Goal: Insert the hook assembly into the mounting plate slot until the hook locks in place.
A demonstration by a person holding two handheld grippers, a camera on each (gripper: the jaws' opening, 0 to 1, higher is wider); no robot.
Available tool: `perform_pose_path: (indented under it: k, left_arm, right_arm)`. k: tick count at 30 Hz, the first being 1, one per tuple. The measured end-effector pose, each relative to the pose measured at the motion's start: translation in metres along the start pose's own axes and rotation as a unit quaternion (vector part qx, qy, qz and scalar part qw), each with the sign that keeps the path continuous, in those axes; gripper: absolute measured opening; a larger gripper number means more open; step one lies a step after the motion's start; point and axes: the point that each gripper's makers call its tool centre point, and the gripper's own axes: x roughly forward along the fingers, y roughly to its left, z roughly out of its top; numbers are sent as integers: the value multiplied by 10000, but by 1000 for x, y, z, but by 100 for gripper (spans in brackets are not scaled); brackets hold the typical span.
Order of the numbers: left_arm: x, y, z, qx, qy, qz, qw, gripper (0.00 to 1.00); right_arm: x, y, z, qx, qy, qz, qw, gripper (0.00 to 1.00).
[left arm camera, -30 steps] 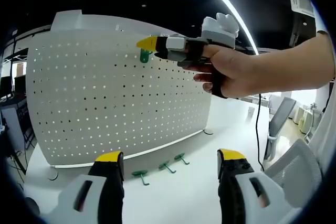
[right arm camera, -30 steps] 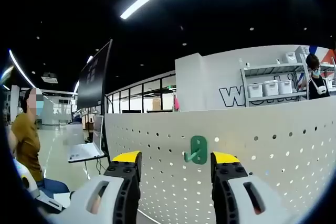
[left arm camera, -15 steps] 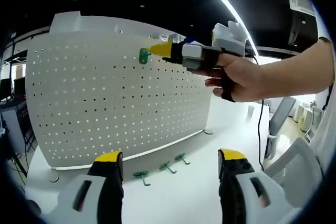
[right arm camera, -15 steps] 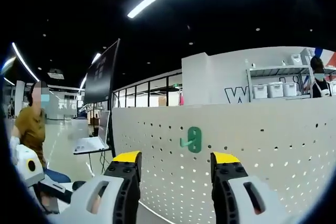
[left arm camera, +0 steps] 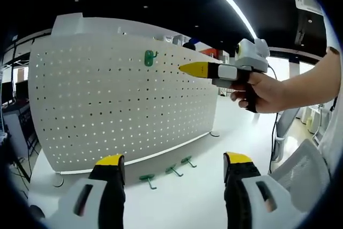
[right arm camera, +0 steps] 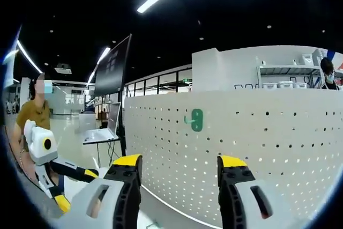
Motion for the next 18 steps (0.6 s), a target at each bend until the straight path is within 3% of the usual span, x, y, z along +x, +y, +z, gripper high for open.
perform_pose_path:
  k: [18]
  left_arm:
    - [-4, -1, -1, 67, 11, -12, 10000, 79]
  right_arm:
    - [-41, -3, -32, 108, 310, -79, 9994, 60]
